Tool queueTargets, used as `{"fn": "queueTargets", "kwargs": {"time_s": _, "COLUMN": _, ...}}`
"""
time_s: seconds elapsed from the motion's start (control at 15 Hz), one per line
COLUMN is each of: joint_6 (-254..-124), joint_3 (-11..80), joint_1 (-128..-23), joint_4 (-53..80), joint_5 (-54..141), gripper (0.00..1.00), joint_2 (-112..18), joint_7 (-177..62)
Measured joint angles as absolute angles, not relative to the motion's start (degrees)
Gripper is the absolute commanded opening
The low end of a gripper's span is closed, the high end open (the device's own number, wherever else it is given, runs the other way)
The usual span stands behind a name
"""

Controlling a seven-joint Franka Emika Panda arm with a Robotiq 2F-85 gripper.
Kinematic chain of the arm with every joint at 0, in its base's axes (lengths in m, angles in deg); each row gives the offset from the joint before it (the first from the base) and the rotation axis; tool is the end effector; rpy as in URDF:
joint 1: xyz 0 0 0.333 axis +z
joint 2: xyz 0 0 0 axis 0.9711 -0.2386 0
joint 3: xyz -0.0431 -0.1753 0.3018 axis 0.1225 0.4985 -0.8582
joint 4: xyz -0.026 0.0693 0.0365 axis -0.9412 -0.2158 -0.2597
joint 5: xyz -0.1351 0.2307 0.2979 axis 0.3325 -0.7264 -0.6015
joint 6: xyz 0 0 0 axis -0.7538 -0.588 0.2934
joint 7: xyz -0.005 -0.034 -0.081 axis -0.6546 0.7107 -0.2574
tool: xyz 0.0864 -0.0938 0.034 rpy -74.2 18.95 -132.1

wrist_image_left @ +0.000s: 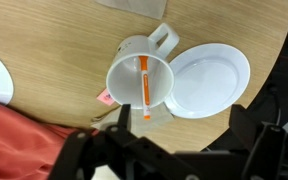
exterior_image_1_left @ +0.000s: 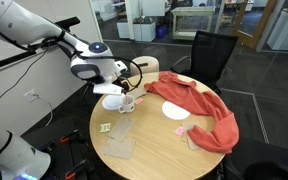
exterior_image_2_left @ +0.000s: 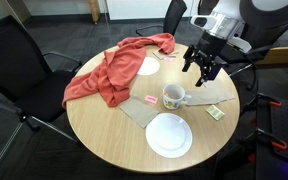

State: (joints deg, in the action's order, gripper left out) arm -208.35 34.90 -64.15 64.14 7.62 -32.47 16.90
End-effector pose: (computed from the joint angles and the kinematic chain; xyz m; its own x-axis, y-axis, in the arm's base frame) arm 0.4894 0.0535 0.2933 0.6305 0.7066 0.3212 0.7537 -0.6562 -0.0361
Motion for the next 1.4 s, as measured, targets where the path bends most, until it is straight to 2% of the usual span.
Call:
{"fn": "queueTargets", "kwargs": {"time_s": 0.2, "joint_6": -210.7, "joint_3": 31.4, "joint_1": -66.8, "joint_4": 62.6, "joint_5": 8.5, "gripper": 0.82, "joint_2": -36.2, "joint_7": 16.5}}
{"fn": "queueTargets", "kwargs": {"time_s": 0.27, "joint_6": -211.7, "joint_3": 30.4, "joint_1": -67.5, "joint_4": 62.2, "joint_5": 9.0, "gripper": 0.73, "joint_2": -37.3, "joint_7": 16.2}}
{"fn": "queueTargets", "kwargs": {"time_s": 0.33, "joint_6": -212.8, "joint_3": 29.5, "joint_1": -68.2, "joint_4": 61.8, "joint_5": 10.0, "gripper": 0.76, "joint_2": -38.4, "joint_7": 15.4}}
{"fn": "queueTargets", "kwargs": {"time_s": 0.47, "joint_6": -214.9, "joint_3": 27.8, "joint_1": -69.5, "joint_4": 61.1, "joint_5": 12.0, "gripper": 0.69, "joint_2": -40.3, "joint_7": 13.4}}
{"fn": "queueTargets", "kwargs": {"time_s": 0.53, "joint_6": -216.0, "joint_3": 27.0, "joint_1": -70.1, "joint_4": 60.8, "joint_5": 13.1, "gripper": 0.7, "joint_2": -41.1, "joint_7": 12.3}}
{"fn": "queueTargets", "kwargs": {"time_s": 0.6, "joint_6": -216.8, "joint_3": 26.3, "joint_1": -70.7, "joint_4": 60.4, "joint_5": 14.0, "gripper": 0.63, "joint_2": -41.9, "joint_7": 11.4}}
{"fn": "queueTargets", "kwargs": {"time_s": 0.67, "joint_6": -217.5, "joint_3": 25.7, "joint_1": -71.2, "joint_4": 60.1, "joint_5": 15.0, "gripper": 0.62, "joint_2": -42.6, "joint_7": 10.4}}
{"fn": "queueTargets", "kwargs": {"time_s": 0.8, "joint_6": -218.9, "joint_3": 24.4, "joint_1": -72.3, "joint_4": 59.6, "joint_5": 17.0, "gripper": 0.51, "joint_2": -43.9, "joint_7": 8.4}}
{"fn": "queueTargets", "kwargs": {"time_s": 0.87, "joint_6": -219.4, "joint_3": 23.8, "joint_1": -72.8, "joint_4": 59.3, "joint_5": 17.9, "gripper": 0.49, "joint_2": -44.4, "joint_7": 7.5}}
{"fn": "queueTargets", "kwargs": {"time_s": 1.0, "joint_6": -220.0, "joint_3": 22.9, "joint_1": -73.8, "joint_4": 58.8, "joint_5": 19.8, "gripper": 0.35, "joint_2": -45.3, "joint_7": 5.6}}
{"fn": "queueTargets", "kwargs": {"time_s": 1.07, "joint_6": -220.0, "joint_3": 22.4, "joint_1": -74.3, "joint_4": 58.5, "joint_5": 20.6, "gripper": 0.37, "joint_2": -45.7, "joint_7": 4.9}}
{"fn": "queueTargets", "kwargs": {"time_s": 1.13, "joint_6": -220.0, "joint_3": 22.0, "joint_1": -74.7, "joint_4": 58.2, "joint_5": 21.6, "gripper": 0.31, "joint_2": -46.1, "joint_7": 4.1}}
{"fn": "queueTargets", "kwargs": {"time_s": 1.4, "joint_6": -220.0, "joint_3": 21.0, "joint_1": -76.0, "joint_4": 57.5, "joint_5": 24.6, "gripper": 0.36, "joint_2": -47.5, "joint_7": 1.6}}
